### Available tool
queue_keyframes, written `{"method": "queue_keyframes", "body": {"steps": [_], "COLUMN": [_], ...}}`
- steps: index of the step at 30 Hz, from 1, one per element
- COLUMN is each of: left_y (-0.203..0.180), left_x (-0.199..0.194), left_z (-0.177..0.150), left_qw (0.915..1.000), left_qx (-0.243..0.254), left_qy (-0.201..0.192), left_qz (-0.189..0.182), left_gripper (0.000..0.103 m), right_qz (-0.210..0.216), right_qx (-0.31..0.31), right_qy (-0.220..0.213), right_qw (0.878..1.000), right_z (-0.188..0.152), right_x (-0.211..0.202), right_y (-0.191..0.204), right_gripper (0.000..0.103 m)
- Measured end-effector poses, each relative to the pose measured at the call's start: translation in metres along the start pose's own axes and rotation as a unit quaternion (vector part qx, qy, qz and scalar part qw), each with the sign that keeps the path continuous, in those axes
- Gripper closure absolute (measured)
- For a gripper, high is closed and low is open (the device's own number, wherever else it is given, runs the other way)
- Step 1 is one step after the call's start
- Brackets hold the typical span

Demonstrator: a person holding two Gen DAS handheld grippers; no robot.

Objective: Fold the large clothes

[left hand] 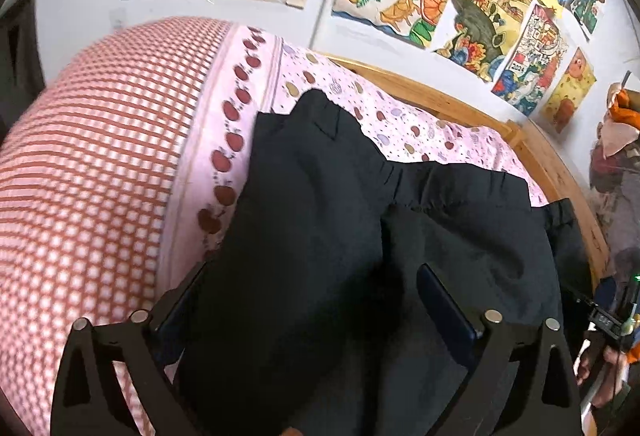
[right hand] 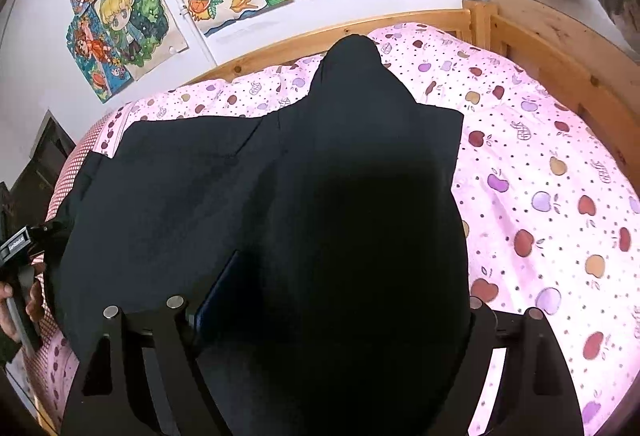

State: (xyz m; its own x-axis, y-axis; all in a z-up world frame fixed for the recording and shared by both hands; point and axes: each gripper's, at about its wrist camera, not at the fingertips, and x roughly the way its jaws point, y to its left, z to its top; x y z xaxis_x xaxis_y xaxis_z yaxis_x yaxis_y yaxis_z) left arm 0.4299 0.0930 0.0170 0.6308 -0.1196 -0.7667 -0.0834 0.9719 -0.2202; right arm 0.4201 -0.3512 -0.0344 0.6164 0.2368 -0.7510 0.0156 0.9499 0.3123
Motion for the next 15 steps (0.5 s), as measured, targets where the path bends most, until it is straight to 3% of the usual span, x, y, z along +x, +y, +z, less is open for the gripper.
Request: {"method": "queue_keyframes", "body": {"steps": [3, 6, 15], "left_y": [-0.007, -0.016, -0.069], "left_x": [-0.027, -0.062, -0.202], "left_z": [-0.009, -0.024, -0.081], "left_qw": [0.9992, 0.9970, 0.9884], "left_qx": [-0.002, 0.003, 0.037], "left_qy": [-0.038, -0.075, -0.147], "left_qz": [0.011, 0.018, 0.003], "left_gripper": [0.000, 0.000, 0.000], "right_qz": [-0.024, -0.053, -0.066], "right_qx": [-0.010, -0.017, -0.072], "right_qy": [-0.013, -0.039, -0.115], "right_qw": [1.000, 0.998, 0.989], "right_z": [-0.003, -0.006, -0.062], "right_x": [-0.019, -0.048, -0.195], "right_y": [0.008, 0.014, 0.073], "right_gripper": [0.022, 0.010, 0.010]}}
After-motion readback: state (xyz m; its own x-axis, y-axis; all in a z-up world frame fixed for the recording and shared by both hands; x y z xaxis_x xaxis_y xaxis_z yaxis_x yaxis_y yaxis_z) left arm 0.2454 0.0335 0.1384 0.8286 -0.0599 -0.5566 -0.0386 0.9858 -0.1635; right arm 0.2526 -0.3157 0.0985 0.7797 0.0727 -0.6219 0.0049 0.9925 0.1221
